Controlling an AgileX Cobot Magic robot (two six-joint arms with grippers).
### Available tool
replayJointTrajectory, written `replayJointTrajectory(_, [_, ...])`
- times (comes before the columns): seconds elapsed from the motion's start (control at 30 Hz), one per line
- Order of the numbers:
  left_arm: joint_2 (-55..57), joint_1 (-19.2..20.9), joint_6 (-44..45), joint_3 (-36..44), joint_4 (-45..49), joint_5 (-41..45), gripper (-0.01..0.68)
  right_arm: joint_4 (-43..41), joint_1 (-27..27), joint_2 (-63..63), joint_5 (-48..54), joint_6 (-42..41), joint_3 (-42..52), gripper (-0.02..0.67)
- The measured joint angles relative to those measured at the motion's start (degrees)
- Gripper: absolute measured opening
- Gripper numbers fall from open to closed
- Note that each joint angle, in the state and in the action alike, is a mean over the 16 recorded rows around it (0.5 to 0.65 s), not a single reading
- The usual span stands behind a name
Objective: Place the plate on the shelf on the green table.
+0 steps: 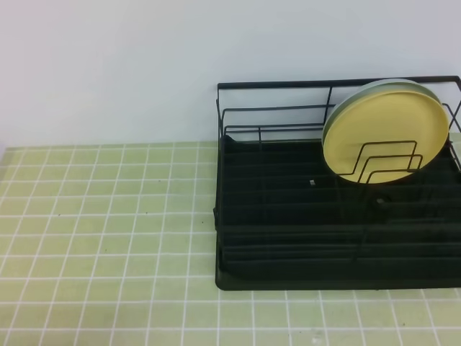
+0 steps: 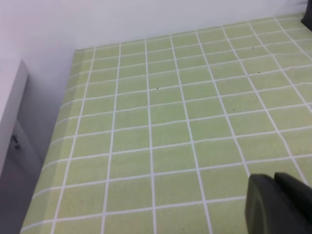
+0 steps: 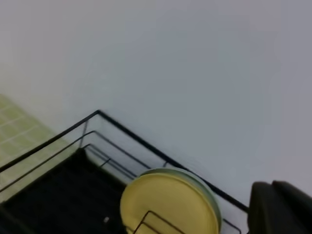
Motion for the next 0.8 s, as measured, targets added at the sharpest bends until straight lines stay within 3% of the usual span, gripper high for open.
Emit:
replayJointTrajectory(0.4, [0.00,0.02,-0.12,0.00,-0.07,-0.21,-0.002,10.89,-0.44,-26.91,-21.26,3.53,38.71,-0.003])
replayJointTrajectory(0.8, [0.00,-0.05,-0.12,0.00,-0.07,-0.39,-0.002,12.69,-0.81,-36.11,-31.79,0.78,54.83,-0.003])
